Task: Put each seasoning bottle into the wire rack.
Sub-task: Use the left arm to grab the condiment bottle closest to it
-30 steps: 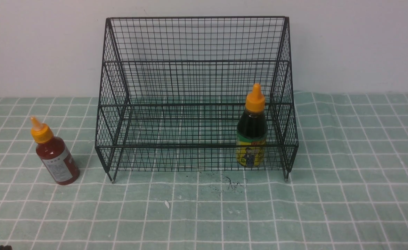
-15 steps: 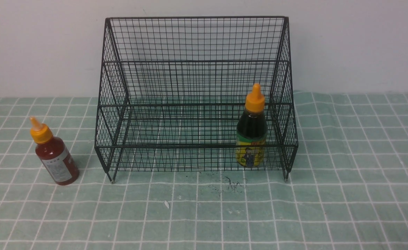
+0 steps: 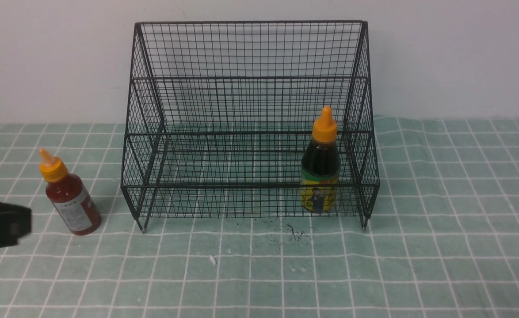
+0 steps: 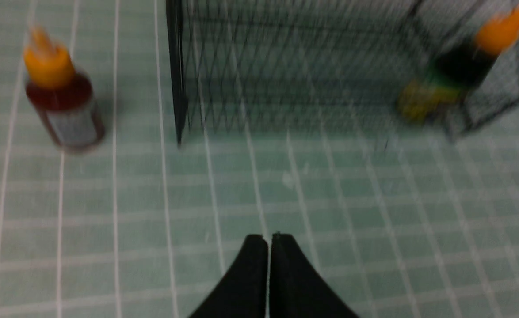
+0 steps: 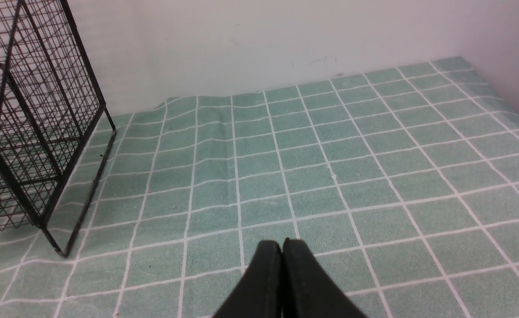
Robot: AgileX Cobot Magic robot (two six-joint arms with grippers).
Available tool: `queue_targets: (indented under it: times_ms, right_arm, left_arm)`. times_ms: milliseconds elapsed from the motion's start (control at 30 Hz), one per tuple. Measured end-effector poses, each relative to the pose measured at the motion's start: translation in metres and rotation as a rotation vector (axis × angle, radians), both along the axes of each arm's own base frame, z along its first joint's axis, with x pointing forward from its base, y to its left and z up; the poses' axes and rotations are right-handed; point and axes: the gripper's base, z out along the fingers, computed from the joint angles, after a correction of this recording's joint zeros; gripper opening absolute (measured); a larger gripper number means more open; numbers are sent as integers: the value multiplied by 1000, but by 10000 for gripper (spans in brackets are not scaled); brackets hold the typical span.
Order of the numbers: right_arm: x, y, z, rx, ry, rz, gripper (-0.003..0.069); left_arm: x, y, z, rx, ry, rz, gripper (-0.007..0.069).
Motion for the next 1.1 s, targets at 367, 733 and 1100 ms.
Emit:
queue_targets:
  times_ms: [367,733,1100]
  right_arm:
    - [0,0,0,0,0,0,-12]
    - [0,0,0,0,0,0,-12]
    - [0,0,0,0,0,0,-12]
  left_arm:
    - [141,28,1,126,225,36,-6]
    - [199,45,-22,238,300,84,139]
    - [237,55,-76,307,353,109,526]
